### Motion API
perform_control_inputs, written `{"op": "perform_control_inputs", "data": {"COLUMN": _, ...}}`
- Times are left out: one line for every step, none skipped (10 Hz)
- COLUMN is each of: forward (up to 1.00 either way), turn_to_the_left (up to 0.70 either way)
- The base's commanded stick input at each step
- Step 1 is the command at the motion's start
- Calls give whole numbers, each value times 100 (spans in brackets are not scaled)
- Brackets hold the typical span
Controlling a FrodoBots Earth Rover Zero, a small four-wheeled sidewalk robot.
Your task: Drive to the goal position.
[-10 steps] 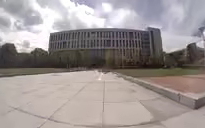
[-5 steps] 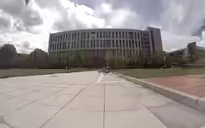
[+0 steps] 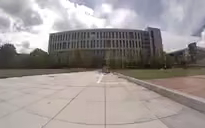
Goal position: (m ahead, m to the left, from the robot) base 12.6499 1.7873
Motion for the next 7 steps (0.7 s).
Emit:
{"op": "perform_control_inputs", "data": {"forward": 70, "turn_to_the_left": 0}}
{"op": "perform_control_inputs", "data": {"forward": 70, "turn_to_the_left": 0}}
{"op": "perform_control_inputs", "data": {"forward": 70, "turn_to_the_left": 0}}
{"op": "perform_control_inputs", "data": {"forward": 70, "turn_to_the_left": 0}}
{"op": "perform_control_inputs", "data": {"forward": 70, "turn_to_the_left": 0}}
{"op": "perform_control_inputs", "data": {"forward": 70, "turn_to_the_left": 0}}
{"op": "perform_control_inputs", "data": {"forward": 70, "turn_to_the_left": 0}}
